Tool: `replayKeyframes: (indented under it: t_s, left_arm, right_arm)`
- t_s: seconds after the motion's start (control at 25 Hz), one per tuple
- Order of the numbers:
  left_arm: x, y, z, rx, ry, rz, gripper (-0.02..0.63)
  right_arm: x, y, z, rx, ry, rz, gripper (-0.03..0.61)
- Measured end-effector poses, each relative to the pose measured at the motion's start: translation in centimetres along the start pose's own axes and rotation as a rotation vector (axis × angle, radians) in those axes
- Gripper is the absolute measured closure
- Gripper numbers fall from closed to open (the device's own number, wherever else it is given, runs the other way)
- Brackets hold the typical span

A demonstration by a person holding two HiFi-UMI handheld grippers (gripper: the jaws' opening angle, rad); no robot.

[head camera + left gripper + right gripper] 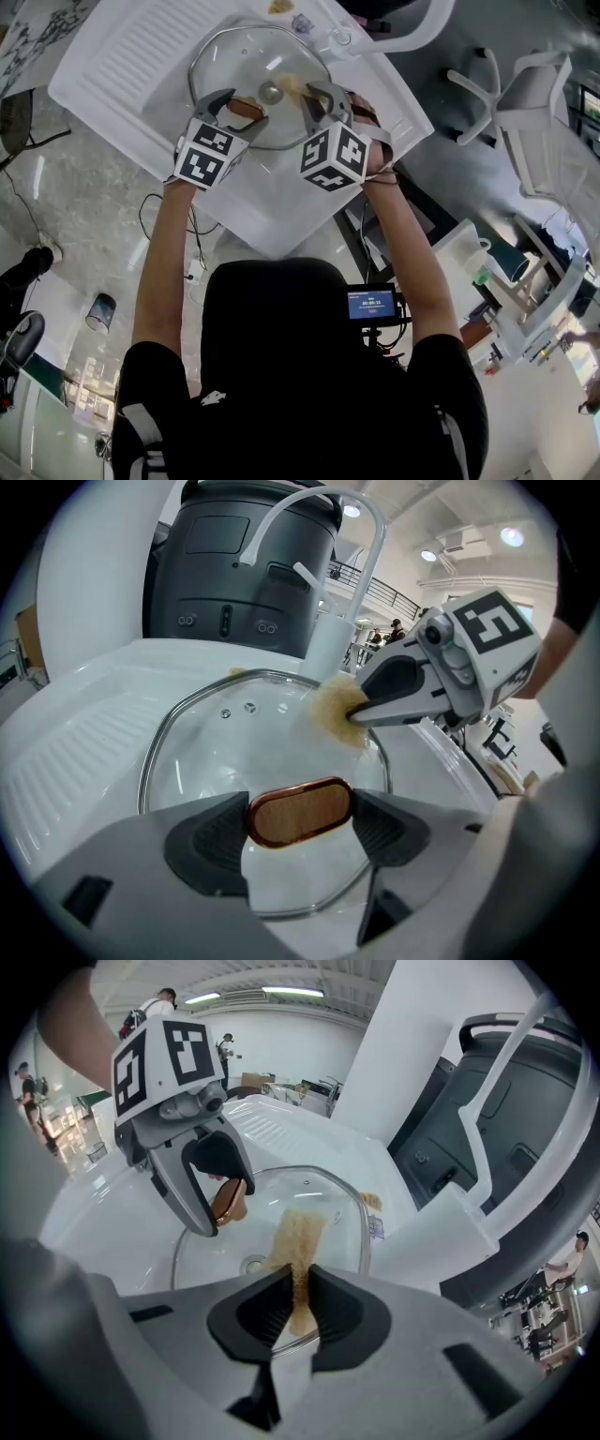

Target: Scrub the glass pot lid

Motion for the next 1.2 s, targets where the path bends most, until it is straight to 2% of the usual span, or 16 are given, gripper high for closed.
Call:
replayKeyframes:
  t_s: [0.68,1.2]
  left_arm:
    - [-0.1,0.0,0.0,0.0,-0.006,0.002,0.295]
    - [0.1,0.0,0.2,-0.001,-0.028,0.027,0.295]
  right_arm:
    - [-0.3,1.3,-2.7,-0.011,-0.055,-0.016,0.548]
    - [0.4,2.5,-5.2,0.021,-0.13,-0.073,0.548]
Point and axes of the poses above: the fingertips, and each gripper's own axes: x backward along the fingers, z to its right, y out of its underside, the point moved 4 cm from there along x, backward along the fingers, and after that the axes turned 4 degrees about -z, right-handed, at the moved point
